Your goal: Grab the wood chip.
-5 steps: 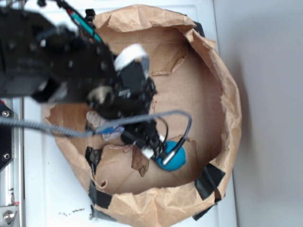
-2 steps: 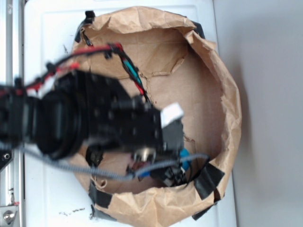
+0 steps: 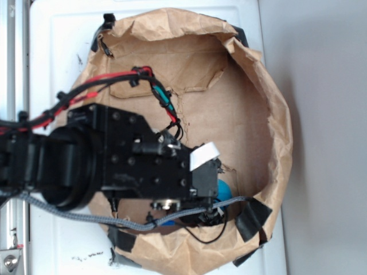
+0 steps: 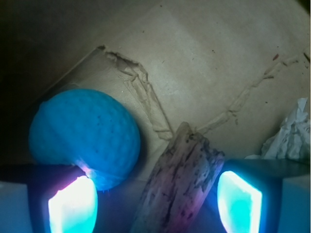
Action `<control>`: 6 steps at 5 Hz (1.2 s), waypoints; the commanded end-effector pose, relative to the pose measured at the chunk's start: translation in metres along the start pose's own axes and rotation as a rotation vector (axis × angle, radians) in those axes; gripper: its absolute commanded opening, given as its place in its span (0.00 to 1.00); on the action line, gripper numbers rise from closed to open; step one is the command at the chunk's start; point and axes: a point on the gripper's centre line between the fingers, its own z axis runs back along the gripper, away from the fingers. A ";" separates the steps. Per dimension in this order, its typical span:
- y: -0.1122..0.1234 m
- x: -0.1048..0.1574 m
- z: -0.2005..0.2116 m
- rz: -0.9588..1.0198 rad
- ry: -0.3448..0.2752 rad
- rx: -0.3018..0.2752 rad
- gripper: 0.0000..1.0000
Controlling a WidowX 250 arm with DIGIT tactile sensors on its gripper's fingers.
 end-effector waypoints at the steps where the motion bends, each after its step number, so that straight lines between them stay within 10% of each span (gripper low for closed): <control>1: 0.015 -0.004 0.002 -0.001 -0.016 -0.041 0.00; 6: 0.019 0.005 0.030 0.029 -0.014 -0.125 0.00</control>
